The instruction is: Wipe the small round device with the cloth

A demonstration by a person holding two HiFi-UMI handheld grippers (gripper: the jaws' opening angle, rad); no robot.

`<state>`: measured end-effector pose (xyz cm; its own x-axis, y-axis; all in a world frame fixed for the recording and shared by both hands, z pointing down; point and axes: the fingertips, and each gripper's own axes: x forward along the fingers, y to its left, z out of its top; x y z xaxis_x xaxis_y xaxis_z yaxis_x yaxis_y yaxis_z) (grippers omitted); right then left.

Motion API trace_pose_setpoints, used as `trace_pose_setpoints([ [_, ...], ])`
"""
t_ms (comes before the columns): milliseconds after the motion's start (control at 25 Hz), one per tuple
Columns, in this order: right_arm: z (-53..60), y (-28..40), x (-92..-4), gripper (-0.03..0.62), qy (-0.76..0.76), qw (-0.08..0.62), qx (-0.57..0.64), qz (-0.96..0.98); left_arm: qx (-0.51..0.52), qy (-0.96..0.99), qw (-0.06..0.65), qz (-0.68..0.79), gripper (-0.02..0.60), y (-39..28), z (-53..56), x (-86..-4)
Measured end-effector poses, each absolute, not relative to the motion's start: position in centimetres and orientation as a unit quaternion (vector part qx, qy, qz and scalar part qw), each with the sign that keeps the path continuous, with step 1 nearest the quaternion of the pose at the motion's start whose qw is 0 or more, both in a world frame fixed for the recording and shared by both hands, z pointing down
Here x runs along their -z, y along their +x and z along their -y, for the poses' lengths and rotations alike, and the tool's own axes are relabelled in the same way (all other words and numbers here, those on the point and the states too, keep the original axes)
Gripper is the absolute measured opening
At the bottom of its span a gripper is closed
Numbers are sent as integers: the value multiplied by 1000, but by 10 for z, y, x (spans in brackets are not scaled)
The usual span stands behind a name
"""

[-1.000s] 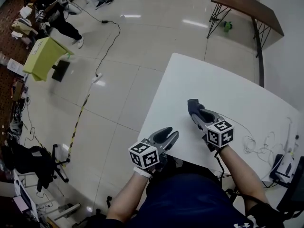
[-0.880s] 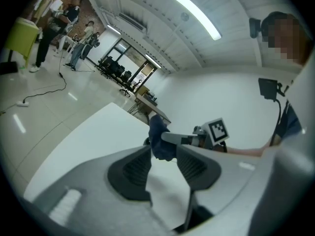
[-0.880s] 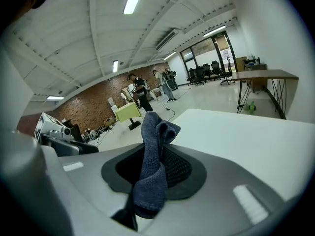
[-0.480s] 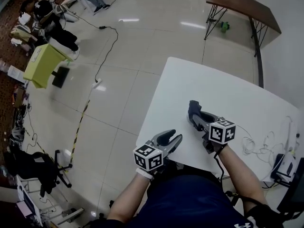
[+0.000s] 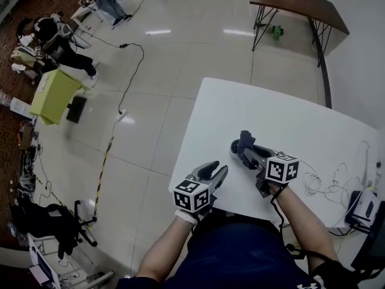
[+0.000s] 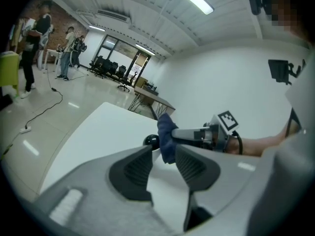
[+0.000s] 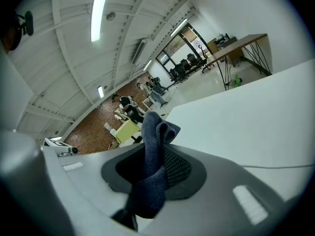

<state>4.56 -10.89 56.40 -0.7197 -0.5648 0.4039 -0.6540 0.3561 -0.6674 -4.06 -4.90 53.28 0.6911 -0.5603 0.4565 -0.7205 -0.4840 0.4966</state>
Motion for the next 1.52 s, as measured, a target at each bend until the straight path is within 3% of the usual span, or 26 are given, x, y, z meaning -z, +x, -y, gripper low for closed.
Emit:
trace_pose_setpoints([
  [520, 102, 71, -602, 104, 374, 10, -491, 787, -189, 842, 313, 397, 146, -18, 78, -551],
  [1120, 88, 79, -661, 104, 360, 50, -538, 761, -195, 835, 298, 419, 146, 2, 79, -549],
  [1520, 99, 84, -614, 106, 381, 43, -472, 794, -187, 835, 291, 429, 146, -7, 82, -540],
])
